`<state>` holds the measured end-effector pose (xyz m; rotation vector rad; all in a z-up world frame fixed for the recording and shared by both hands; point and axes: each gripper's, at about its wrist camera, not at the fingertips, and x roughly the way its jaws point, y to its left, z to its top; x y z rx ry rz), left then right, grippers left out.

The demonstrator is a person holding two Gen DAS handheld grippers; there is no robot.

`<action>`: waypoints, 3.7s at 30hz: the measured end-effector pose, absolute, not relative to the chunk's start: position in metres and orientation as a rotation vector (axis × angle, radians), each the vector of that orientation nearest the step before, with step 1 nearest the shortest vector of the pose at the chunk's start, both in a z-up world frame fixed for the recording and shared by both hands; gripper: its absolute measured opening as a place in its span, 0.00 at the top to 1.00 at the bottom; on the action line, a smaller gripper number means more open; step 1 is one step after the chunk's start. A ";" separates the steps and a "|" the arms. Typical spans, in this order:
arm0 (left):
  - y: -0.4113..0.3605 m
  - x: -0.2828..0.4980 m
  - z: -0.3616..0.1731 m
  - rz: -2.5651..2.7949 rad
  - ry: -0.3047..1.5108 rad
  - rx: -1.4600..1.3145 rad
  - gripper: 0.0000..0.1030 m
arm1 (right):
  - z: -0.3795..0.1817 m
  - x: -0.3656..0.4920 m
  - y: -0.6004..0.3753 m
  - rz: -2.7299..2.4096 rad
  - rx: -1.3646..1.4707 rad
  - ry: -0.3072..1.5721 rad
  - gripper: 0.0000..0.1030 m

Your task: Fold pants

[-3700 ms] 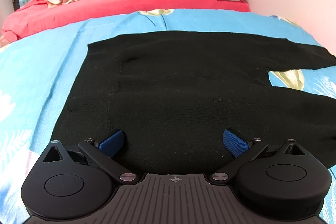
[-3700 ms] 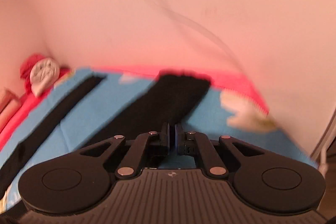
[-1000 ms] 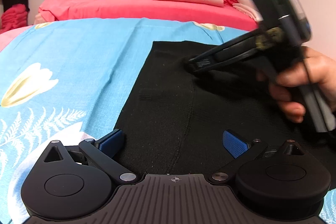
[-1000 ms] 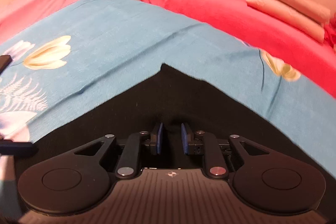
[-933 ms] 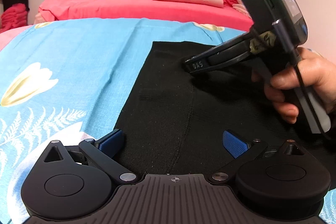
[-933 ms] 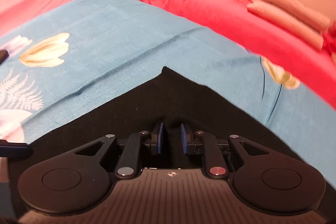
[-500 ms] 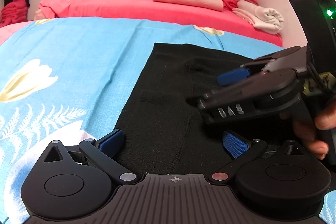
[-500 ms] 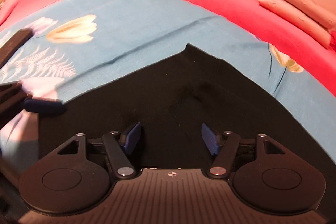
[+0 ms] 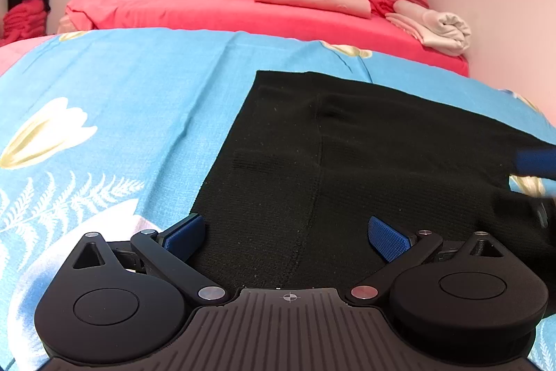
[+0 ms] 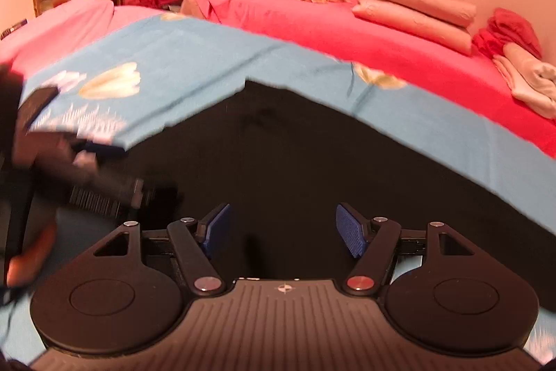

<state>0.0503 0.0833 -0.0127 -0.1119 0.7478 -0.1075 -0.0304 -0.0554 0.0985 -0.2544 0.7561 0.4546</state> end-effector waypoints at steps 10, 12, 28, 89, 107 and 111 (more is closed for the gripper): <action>0.079 0.052 -0.014 -0.079 0.759 -0.081 0.00 | 0.092 -0.085 -0.052 0.509 -0.172 0.781 0.22; 0.078 0.053 -0.014 -0.070 0.762 -0.074 0.00 | 0.087 -0.086 -0.060 0.464 -0.111 0.820 0.23; 0.069 0.057 -0.015 -0.023 0.783 -0.015 0.00 | 0.083 -0.128 -0.105 0.372 -0.023 0.781 0.21; 0.075 0.044 -0.012 -0.337 0.904 -0.632 0.00 | 0.039 -0.279 -0.422 -0.600 0.899 0.327 0.87; 0.048 0.121 0.069 -0.346 0.714 -0.494 0.17 | 0.126 -0.160 -0.459 -0.439 0.733 0.329 0.92; 0.028 0.177 0.053 -0.299 0.752 -0.457 0.17 | 0.126 -0.077 -0.487 -0.428 0.709 0.394 0.92</action>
